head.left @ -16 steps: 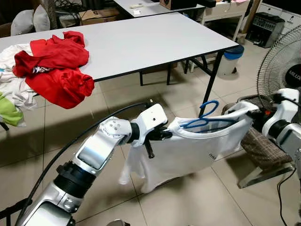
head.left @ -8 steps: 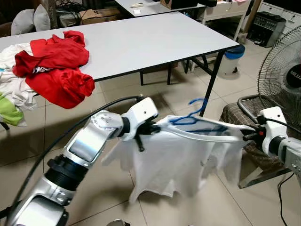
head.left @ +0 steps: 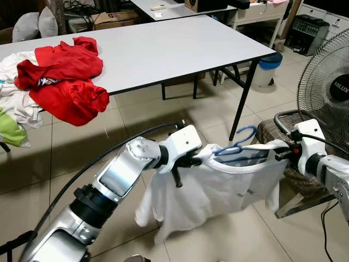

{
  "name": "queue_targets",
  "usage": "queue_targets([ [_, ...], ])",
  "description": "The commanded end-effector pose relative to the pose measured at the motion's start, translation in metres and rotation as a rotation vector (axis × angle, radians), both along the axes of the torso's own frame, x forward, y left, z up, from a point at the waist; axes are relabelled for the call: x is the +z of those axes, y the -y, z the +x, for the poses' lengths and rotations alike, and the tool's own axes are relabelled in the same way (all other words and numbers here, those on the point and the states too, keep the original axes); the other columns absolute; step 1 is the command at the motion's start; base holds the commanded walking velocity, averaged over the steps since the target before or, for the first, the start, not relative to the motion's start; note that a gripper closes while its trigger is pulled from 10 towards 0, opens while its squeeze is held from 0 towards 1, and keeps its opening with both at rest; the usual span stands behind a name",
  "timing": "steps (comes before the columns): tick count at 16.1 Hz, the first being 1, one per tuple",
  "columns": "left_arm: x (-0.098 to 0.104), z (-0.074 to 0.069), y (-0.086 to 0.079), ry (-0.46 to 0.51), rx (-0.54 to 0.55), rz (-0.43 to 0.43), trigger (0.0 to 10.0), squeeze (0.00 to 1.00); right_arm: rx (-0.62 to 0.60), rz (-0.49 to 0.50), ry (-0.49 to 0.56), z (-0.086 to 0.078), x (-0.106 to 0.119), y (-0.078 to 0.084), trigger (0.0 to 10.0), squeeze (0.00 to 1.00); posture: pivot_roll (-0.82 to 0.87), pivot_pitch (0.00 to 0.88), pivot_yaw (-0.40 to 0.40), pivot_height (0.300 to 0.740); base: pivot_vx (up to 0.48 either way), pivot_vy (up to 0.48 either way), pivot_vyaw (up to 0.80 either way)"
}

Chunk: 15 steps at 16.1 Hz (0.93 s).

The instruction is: Hang hanger

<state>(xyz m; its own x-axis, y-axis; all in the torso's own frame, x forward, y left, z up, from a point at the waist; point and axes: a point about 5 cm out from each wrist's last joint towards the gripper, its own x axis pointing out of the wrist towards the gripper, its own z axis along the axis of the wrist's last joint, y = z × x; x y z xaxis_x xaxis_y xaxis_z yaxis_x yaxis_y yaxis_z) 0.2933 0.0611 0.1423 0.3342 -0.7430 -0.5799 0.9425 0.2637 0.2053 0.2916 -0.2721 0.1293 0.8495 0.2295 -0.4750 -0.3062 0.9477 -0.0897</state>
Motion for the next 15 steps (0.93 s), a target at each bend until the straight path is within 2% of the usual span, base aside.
queue_targets([
  [1,-0.006,0.001,-0.005,0.025,0.008,0.055,0.0,0.00,0.004,-0.024,0.047,0.004,0.013,0.003,0.0,0.00,-0.11,0.000,0.033,0.740,0.000,0.000,0.00],
  [3,-0.007,0.004,-0.005,0.026,0.022,0.055,0.0,0.00,0.023,-0.018,0.053,0.003,0.016,-0.001,0.0,0.00,-0.11,0.000,0.033,0.740,0.000,0.000,0.00],
  [6,-0.011,0.005,0.004,0.032,0.043,0.045,0.0,0.00,0.051,0.004,0.079,0.006,0.022,-0.012,0.0,0.00,-0.11,0.000,0.036,0.740,0.000,0.000,0.00],
  [7,-0.007,0.007,0.008,0.036,0.050,-0.007,0.0,0.00,0.062,0.001,0.075,0.005,0.022,-0.014,0.0,0.00,-0.11,0.000,0.037,0.740,0.000,0.000,0.00],
  [9,0.004,0.000,0.008,0.018,-0.039,-0.084,0.0,0.00,0.044,-0.017,0.074,0.003,0.019,-0.010,0.0,0.00,-0.12,0.000,0.040,0.740,0.000,0.000,0.00],
  [11,0.008,-0.004,0.003,0.016,-0.093,-0.101,0.0,0.00,0.047,-0.024,0.075,0.002,0.019,-0.010,0.0,0.00,-0.12,0.000,0.041,0.740,0.000,0.000,0.00],
  [13,0.009,0.007,-0.001,0.036,-0.003,-0.105,0.0,0.00,0.071,-0.018,0.078,0.001,0.021,-0.015,0.0,0.00,-0.11,0.000,0.036,0.740,0.000,0.000,0.00],
  [15,0.000,0.014,-0.004,0.017,0.071,-0.045,0.0,0.00,0.099,-0.018,0.105,0.002,0.024,-0.024,0.0,0.00,-0.11,0.000,0.032,0.740,0.000,0.000,0.00],
])
